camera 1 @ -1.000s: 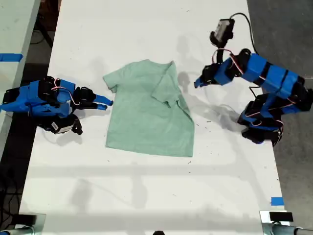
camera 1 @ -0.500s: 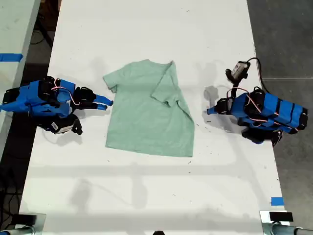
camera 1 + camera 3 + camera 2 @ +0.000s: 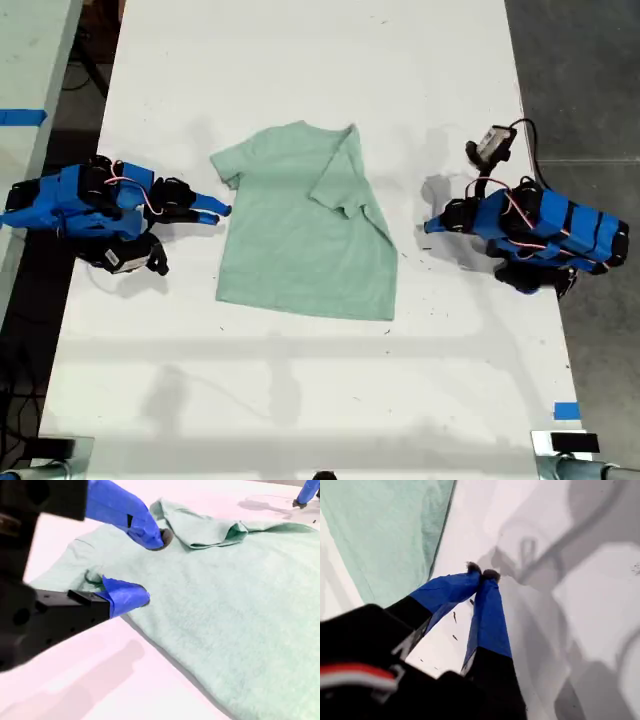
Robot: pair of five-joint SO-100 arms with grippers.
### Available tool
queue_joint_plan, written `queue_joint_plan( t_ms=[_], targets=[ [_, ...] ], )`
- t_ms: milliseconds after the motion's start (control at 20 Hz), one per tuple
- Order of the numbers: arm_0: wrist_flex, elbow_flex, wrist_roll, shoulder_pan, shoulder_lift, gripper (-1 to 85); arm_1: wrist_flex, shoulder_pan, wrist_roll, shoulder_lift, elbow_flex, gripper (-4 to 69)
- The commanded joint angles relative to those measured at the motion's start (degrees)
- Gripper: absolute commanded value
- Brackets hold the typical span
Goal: Fold t shirt
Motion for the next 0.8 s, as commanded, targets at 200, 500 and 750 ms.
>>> queue_joint_plan(
  t_ms=[200, 500, 750],
  targets=[
    [0.09, 0.62, -1.05, -0.7, 0.35, 15.0, 0.26, -0.88, -0.09, 0.44, 0.97, 1.2],
    [0.09, 0.62, -1.05, -0.7, 0.35, 15.0, 1.14, -2.55, 0.88, 0.44, 0.97, 1.2],
    [0.09, 0.62, -1.05, -0.7, 0.35, 15.0, 1.23, -3.08, 1.23, 0.44, 0.97, 1.2]
  ],
)
